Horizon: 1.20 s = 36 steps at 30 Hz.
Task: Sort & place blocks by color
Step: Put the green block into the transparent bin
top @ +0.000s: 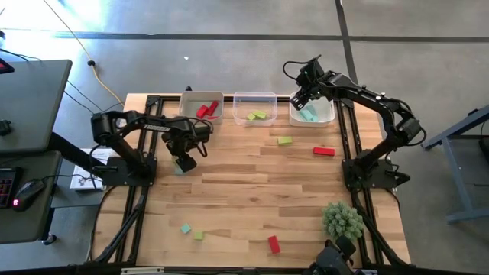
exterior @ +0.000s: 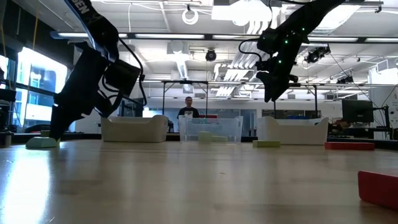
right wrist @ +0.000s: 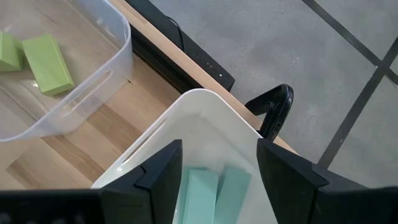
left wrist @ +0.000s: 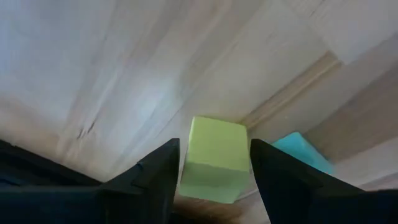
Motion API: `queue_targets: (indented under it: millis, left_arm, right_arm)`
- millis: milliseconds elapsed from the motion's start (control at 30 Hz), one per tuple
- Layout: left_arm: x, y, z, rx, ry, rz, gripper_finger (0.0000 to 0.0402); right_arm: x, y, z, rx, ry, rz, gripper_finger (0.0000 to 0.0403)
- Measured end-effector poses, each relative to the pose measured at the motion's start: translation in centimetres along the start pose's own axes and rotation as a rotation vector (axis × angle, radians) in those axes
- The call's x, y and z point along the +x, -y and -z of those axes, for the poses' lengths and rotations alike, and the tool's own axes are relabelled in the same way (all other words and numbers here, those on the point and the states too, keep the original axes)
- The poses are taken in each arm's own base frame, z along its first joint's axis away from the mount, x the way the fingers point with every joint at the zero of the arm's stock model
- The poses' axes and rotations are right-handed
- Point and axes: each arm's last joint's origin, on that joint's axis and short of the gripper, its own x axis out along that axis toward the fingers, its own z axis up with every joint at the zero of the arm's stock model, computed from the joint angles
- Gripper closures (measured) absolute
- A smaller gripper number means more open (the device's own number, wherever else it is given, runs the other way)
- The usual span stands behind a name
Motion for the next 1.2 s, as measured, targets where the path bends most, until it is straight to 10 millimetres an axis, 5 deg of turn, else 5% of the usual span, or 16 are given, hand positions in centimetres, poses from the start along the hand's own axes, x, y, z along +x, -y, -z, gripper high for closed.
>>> queue_targets:
  millis: [400,633,1200]
  left_arm:
    - [0.4,0.0,0.1,0.02,-0.052,-0.012,0.0291]
    - [0.0,0.1,0.1,0.019,-0.036,0.041,0.0295]
    - [-7.9,0.5,-1.8,0.053,0.328,0.238,0.0293]
  right_arm:
    - [0.0,0.0,0.0,0.0,0.0,0.001,0.0208]
    - [0.0,-0.1,0.0,0.0,0.003,-0.023,0.0208]
    - [-0.5,-1.9,-1.0,-0.024,0.136,-0.558,0.0208]
